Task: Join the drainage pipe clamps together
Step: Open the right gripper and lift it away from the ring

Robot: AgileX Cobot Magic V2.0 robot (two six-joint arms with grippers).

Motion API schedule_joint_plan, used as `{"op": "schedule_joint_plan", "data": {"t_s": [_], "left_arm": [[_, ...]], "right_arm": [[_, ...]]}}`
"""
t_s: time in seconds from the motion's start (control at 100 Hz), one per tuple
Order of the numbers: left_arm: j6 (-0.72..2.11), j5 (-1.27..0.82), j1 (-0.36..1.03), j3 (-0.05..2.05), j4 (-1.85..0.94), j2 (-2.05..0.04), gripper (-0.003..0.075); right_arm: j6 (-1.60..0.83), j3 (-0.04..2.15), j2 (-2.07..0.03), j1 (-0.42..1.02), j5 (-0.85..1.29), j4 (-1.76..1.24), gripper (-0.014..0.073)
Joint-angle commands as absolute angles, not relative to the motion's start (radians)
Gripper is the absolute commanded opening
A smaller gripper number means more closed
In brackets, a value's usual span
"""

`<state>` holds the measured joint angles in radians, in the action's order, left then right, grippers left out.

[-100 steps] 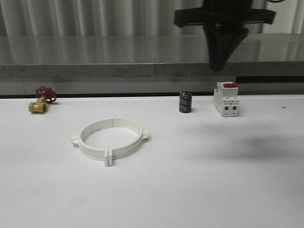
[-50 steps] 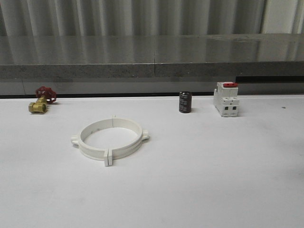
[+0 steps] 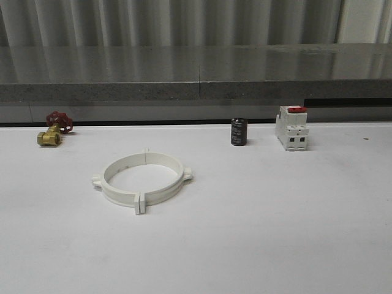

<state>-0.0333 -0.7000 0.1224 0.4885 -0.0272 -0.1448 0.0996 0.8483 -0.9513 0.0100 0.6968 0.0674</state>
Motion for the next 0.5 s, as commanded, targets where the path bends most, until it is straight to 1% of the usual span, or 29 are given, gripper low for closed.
{"op": "schedule_joint_plan", "data": {"t_s": [0.0, 0.49], "left_arm": [[-0.036, -0.629, 0.122, 0.512, -0.030, -0.159, -0.0021], [-0.036, -0.629, 0.122, 0.512, -0.030, -0.159, -0.0021]], "right_arm": [[0.096, 0.817, -0.867, 0.003, 0.566, 0.110, -0.0067], [0.096, 0.428, -0.492, 0.003, 0.160, 0.108, -0.0067]]}}
